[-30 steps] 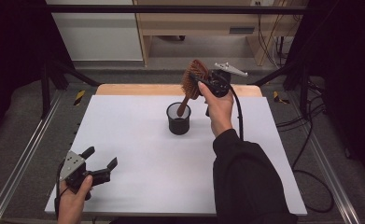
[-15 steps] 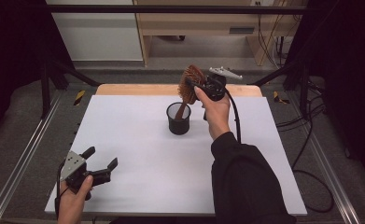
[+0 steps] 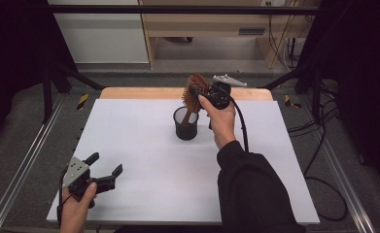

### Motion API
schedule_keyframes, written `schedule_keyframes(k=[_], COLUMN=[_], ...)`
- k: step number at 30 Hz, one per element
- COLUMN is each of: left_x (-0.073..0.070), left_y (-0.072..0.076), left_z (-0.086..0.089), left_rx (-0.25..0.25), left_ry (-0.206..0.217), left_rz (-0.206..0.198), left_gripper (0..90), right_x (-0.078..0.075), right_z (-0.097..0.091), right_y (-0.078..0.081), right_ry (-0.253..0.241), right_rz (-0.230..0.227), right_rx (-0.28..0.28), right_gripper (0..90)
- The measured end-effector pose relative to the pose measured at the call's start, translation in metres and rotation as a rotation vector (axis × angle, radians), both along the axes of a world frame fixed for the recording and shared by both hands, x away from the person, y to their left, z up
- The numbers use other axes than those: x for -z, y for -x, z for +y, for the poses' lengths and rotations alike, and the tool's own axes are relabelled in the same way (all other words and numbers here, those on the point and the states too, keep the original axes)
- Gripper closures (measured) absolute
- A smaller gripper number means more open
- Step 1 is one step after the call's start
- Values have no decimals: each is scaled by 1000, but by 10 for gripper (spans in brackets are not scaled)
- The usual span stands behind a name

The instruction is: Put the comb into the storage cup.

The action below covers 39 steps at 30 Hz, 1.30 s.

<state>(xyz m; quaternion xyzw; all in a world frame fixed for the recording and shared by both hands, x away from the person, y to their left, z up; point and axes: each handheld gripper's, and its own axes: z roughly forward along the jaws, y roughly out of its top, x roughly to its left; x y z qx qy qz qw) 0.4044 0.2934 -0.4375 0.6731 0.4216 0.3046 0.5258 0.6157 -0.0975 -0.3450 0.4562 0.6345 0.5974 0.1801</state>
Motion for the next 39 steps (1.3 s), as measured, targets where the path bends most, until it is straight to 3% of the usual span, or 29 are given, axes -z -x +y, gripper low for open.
schedule_keyframes(k=[13,23,39], left_x=[0,0,0], left_y=[0,0,-1], left_z=[-1,-1,-2], left_rx=[3,7,12], left_ry=[-1,-3,-7], left_rz=[5,5,5], left_gripper=[41,43,46], right_x=[8,10,11], right_z=[4,4,8], right_y=[0,-1,-2], right_ry=[4,-27,-38], right_rz=[11,18,22], right_rx=[6,18,4], right_gripper=[498,497,497])
